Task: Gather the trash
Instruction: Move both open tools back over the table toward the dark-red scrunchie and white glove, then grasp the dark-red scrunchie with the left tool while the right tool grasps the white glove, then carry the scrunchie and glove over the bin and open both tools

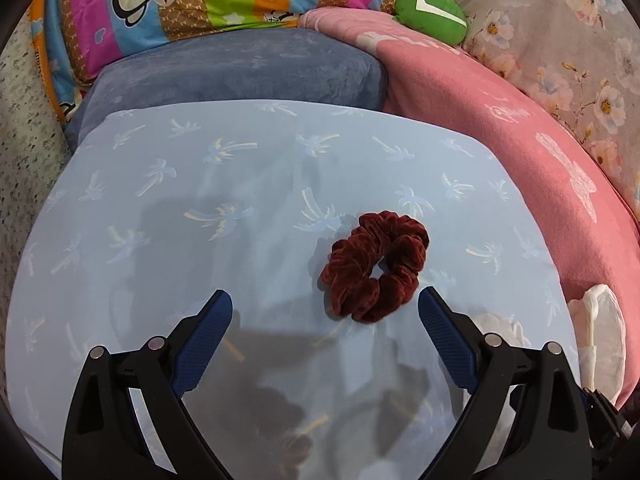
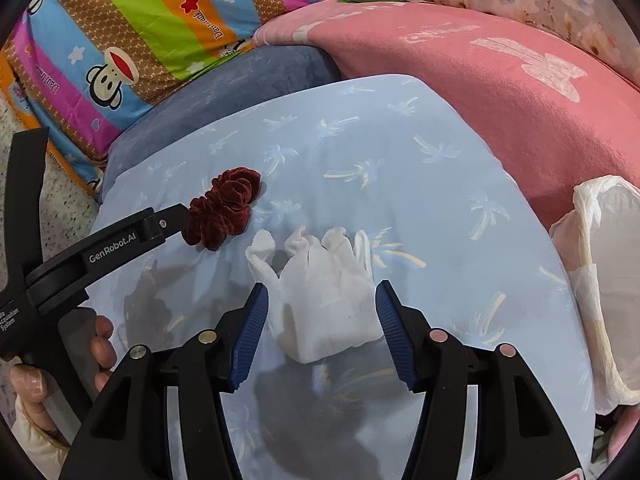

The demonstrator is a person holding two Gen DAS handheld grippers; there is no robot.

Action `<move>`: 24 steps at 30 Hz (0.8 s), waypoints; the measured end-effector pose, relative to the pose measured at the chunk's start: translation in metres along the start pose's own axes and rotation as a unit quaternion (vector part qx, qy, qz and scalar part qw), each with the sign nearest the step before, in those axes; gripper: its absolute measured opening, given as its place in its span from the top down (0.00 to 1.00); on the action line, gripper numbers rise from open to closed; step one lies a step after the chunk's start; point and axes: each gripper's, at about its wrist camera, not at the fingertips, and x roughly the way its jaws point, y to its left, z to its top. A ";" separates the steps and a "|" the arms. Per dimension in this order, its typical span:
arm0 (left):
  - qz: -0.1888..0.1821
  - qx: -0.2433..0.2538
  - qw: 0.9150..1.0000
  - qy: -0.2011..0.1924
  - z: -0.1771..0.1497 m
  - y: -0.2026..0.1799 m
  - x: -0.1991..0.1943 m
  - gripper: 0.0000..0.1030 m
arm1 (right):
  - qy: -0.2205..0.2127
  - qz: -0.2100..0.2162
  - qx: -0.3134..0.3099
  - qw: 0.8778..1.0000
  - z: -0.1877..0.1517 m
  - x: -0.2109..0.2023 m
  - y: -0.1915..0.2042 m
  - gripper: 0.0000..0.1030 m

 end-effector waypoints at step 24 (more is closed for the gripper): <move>-0.060 0.015 0.998 0.015 -0.004 -0.017 0.008 0.84 | 0.030 0.007 -0.014 0.999 -0.010 0.021 0.009 0.81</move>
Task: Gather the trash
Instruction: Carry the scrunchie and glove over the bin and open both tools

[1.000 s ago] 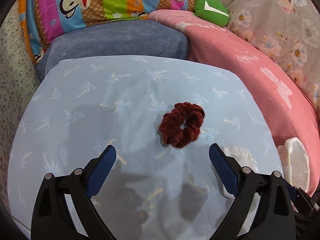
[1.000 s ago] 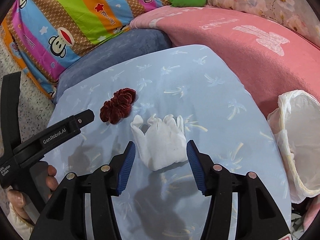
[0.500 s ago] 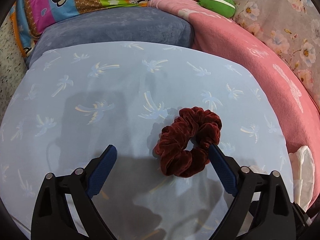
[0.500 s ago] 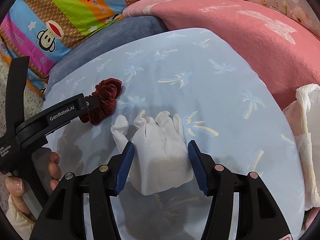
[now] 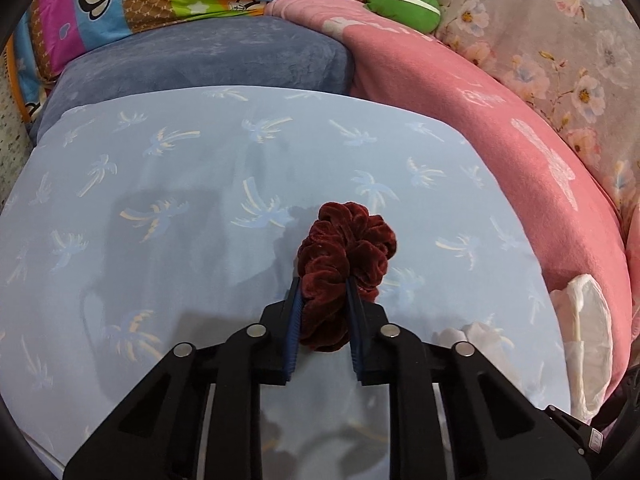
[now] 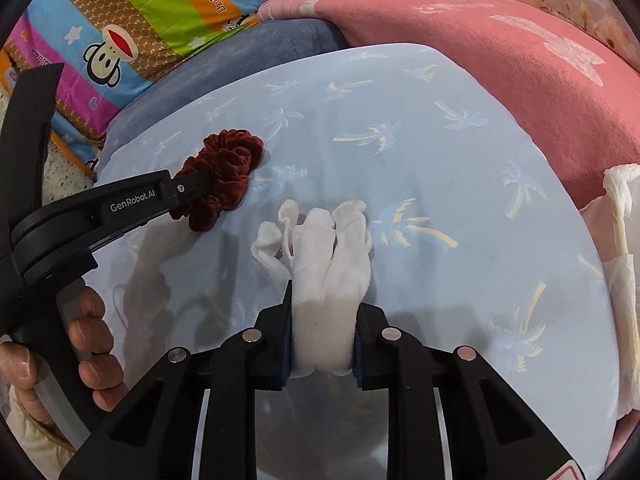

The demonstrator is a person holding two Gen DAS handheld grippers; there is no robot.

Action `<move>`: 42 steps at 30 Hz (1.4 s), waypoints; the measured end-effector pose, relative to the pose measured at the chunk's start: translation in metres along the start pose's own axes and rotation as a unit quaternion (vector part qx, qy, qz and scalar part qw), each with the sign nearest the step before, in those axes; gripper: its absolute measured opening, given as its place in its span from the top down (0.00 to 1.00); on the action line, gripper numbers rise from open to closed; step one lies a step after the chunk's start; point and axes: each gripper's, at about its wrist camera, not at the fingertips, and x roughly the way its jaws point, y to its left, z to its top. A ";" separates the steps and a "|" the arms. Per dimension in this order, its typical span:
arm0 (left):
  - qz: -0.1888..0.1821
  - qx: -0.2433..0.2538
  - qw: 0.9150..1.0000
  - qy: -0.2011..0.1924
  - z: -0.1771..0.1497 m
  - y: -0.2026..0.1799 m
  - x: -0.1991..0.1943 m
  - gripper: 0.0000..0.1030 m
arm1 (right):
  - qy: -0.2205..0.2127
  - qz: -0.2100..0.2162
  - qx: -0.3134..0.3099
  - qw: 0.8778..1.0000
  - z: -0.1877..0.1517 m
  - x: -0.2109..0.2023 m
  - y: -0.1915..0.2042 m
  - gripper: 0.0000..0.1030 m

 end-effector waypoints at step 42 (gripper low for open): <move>-0.094 0.152 0.982 -0.057 -0.062 -0.192 -0.108 0.85 | -0.154 -0.029 0.106 0.982 -0.048 -0.199 -0.129 0.81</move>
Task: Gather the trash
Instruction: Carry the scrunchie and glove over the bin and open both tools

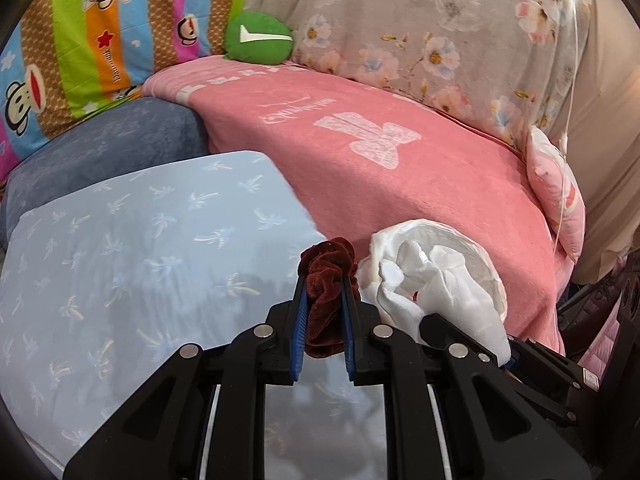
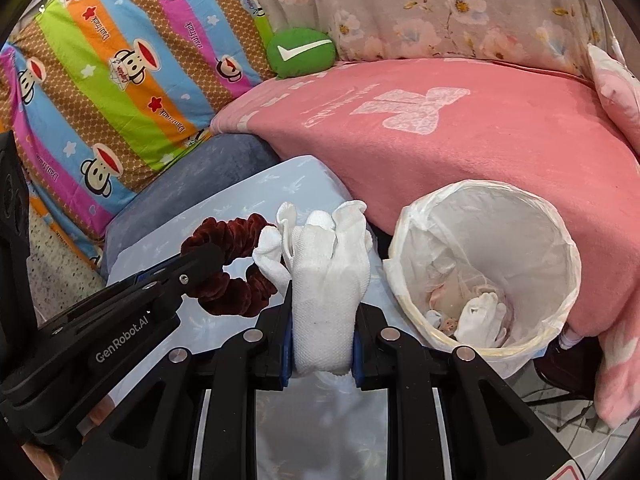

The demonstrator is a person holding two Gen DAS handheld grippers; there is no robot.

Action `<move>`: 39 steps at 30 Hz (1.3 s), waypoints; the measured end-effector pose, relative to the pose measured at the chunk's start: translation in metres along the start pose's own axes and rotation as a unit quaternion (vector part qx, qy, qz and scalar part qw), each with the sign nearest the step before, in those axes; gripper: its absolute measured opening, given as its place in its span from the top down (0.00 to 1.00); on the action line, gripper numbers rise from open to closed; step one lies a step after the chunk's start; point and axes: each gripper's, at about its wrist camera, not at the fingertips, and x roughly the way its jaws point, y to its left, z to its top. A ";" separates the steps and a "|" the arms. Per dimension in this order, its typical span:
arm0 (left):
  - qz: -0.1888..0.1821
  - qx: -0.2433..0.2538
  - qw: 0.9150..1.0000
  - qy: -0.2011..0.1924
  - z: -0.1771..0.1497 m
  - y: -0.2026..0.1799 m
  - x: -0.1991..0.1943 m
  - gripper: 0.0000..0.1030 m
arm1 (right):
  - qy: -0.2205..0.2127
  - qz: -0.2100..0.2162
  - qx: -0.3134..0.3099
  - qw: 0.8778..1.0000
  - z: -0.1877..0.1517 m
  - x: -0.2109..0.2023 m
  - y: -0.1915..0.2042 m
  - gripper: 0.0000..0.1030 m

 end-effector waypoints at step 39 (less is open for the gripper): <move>-0.039 0.084 0.995 0.030 0.013 -0.092 0.062 0.51 | -0.026 -0.061 0.100 0.993 0.011 -0.004 -0.124 0.80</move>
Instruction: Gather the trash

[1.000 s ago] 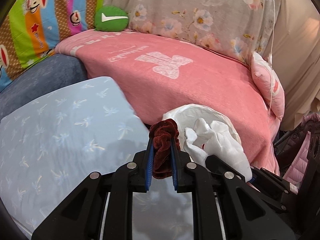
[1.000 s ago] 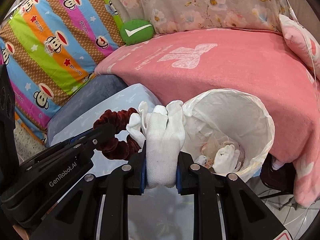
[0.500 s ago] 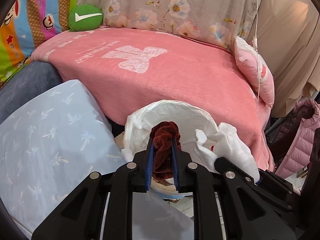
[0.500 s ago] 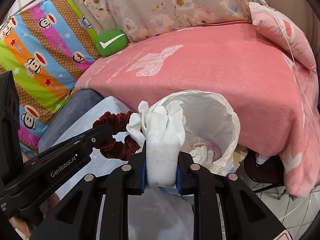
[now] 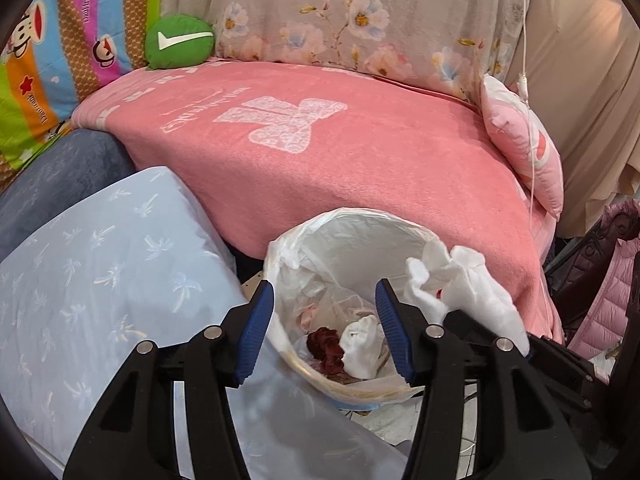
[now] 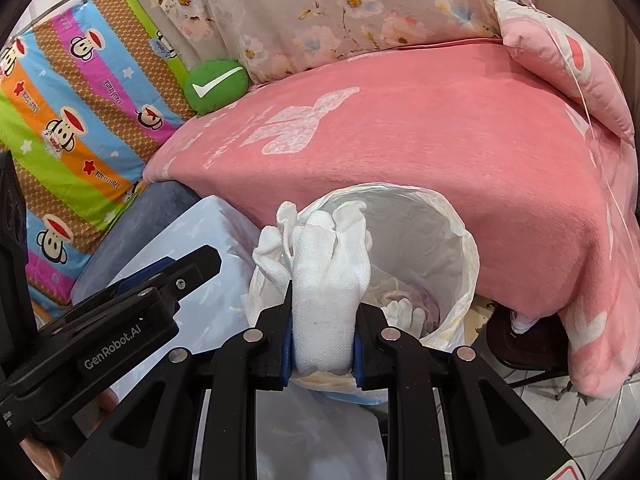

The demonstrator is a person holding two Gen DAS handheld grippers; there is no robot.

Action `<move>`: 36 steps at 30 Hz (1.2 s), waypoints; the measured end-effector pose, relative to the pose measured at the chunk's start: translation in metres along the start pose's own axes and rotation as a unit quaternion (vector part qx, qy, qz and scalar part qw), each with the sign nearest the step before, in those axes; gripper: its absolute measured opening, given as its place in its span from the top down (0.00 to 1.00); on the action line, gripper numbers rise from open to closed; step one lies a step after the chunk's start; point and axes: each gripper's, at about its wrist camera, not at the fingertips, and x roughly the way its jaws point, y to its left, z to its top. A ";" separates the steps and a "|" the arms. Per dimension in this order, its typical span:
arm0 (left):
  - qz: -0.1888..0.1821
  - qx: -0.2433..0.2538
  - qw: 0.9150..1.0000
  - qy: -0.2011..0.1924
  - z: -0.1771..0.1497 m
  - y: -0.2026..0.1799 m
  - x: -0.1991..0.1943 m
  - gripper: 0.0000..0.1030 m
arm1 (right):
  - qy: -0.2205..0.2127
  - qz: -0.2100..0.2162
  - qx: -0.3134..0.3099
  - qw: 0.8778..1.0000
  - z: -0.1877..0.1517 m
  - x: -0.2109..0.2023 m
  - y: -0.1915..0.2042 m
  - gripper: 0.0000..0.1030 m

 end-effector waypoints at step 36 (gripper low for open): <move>0.088 -0.044 0.995 0.003 -0.053 0.063 -0.036 0.23 | 0.020 -0.049 -0.105 0.993 -0.024 -0.001 0.074 0.49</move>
